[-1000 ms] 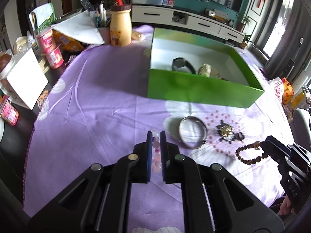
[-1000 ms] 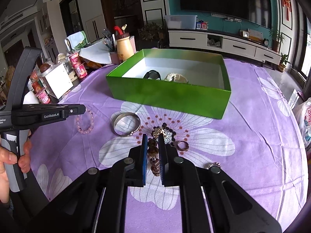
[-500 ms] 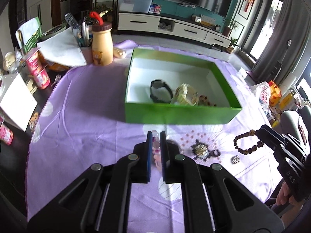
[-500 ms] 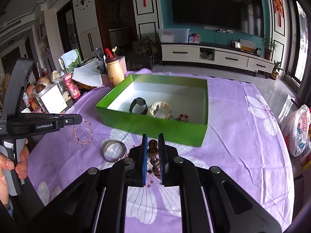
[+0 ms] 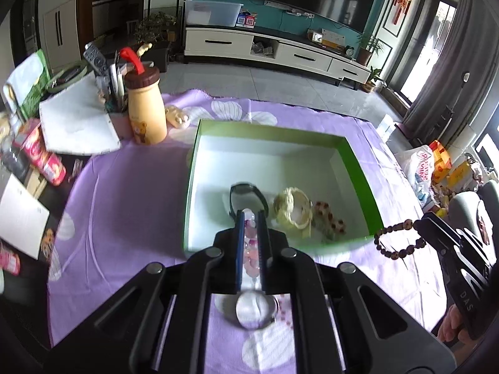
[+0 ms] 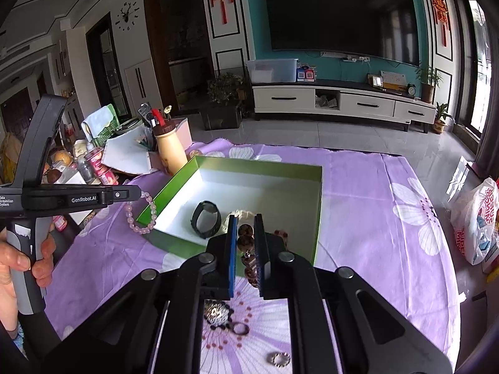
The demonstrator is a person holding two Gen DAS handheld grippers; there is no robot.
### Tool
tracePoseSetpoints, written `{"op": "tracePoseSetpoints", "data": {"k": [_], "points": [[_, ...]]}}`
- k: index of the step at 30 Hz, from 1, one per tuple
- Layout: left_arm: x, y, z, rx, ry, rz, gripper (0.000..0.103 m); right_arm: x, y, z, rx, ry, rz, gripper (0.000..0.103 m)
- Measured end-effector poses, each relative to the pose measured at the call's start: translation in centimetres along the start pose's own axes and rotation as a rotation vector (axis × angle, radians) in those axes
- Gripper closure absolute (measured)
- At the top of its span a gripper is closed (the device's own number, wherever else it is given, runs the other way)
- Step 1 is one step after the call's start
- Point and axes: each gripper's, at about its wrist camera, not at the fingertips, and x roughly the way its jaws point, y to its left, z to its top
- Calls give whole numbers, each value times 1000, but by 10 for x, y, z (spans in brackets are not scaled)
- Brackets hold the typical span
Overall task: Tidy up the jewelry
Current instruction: 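Carry both bracelets into the green box and open both tools, then withdraw both tools from the box toward the remaining jewelry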
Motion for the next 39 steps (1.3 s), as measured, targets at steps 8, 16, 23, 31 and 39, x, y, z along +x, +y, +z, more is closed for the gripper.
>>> {"op": "tracePoseSetpoints", "data": {"k": [8, 16, 23, 31, 39], "points": [[41, -13, 37, 31, 27, 31, 96, 44, -18, 21, 20, 34, -9, 93], [95, -23, 65, 16, 82, 27, 96, 94, -34, 36, 62, 95, -3, 93], [137, -33, 78, 5, 123, 44, 96, 137, -35, 38, 55, 165, -25, 93], [165, -33, 82, -6, 156, 88, 86, 169, -42, 40, 54, 235, -83, 76], [144, -26, 70, 3, 131, 94, 65, 148, -56, 32, 102, 198, -59, 69]]}}
